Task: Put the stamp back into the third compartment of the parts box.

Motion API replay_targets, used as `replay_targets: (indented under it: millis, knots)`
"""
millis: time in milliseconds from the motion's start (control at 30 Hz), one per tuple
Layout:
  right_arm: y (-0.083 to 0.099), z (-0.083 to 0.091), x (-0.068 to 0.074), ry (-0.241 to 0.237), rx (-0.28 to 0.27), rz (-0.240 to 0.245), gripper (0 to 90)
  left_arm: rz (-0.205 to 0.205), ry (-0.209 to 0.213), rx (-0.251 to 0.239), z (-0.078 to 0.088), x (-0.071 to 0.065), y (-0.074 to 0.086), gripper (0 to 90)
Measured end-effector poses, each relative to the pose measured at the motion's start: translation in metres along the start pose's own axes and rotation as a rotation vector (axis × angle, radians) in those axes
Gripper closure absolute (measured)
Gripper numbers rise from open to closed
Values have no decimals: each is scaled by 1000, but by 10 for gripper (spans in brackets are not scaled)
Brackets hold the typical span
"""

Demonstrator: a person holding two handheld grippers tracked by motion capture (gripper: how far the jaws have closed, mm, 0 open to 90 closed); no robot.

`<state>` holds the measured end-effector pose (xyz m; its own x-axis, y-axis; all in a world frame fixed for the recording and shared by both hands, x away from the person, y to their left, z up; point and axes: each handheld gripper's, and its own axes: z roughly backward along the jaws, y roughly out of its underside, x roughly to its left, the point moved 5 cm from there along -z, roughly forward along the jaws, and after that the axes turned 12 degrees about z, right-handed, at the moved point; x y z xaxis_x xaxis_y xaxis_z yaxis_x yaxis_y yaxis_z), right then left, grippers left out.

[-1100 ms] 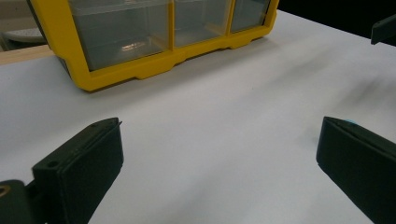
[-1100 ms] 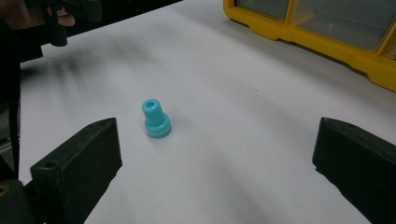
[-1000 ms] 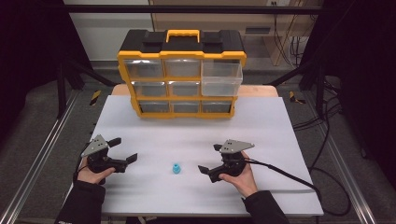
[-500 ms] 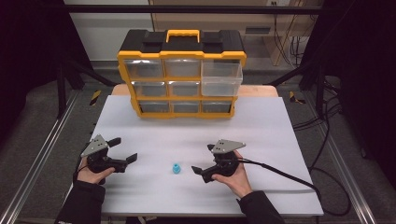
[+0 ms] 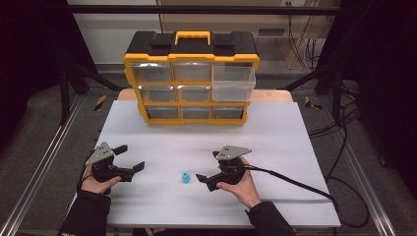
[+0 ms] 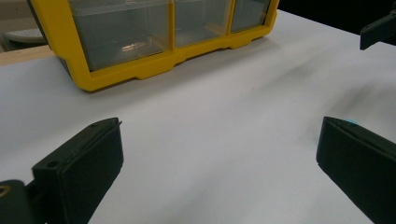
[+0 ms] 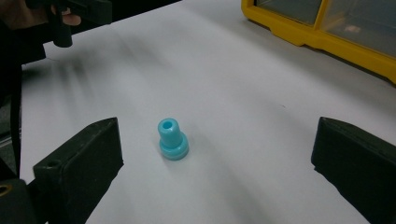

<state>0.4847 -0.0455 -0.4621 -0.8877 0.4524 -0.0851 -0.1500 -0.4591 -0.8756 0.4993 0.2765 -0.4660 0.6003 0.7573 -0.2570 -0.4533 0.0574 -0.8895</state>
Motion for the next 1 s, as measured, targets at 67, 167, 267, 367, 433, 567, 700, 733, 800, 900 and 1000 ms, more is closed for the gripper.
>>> replay_targets:
  millis: [67, 167, 267, 367, 433, 567, 700, 733, 800, 900, 1000]
  knots:
    - [-1, -1, 0, 1, 3, 3, 24, -1, -1, 1, 0, 0, 0, 0]
    - [-2, -4, 2, -3, 7, 7, 25, -1, -1, 2, 0, 0, 0, 1]
    - [-3, -8, 4, -8, 20, 17, 26, -1, 0, 1, 0, 0, 0, 1]
    - [-3, -11, 5, -17, 23, 15, 27, -2, 0, 1, 0, 0, 0, 1]
    - [-2, -13, 5, -16, 32, 14, 29, -2, 1, 1, 0, 0, 0, 1]
    - [-2, -16, 6, -16, 41, 17, 32, -2, 2, 2, 0, 0, 0, 1]
    - [-3, -22, 10, -22, 54, 29, 33, -3, 2, 2, 0, 0, 0, 1]
    - [-3, -24, 11, -25, 59, 35, 33, -3, 1, 2, 0, 0, 0, 1]
    - [-4, -27, 13, -34, 56, 28, 35, -3, 1, 3, 0, 0, 0, 1]
    - [-2, -31, 13, -31, 70, 29, 38, -3, 1, 4, -1, 0, 1, 1]
    - [-3, -35, 15, -36, 73, 29, 42, -3, 1, 5, -1, 0, 1, 1]
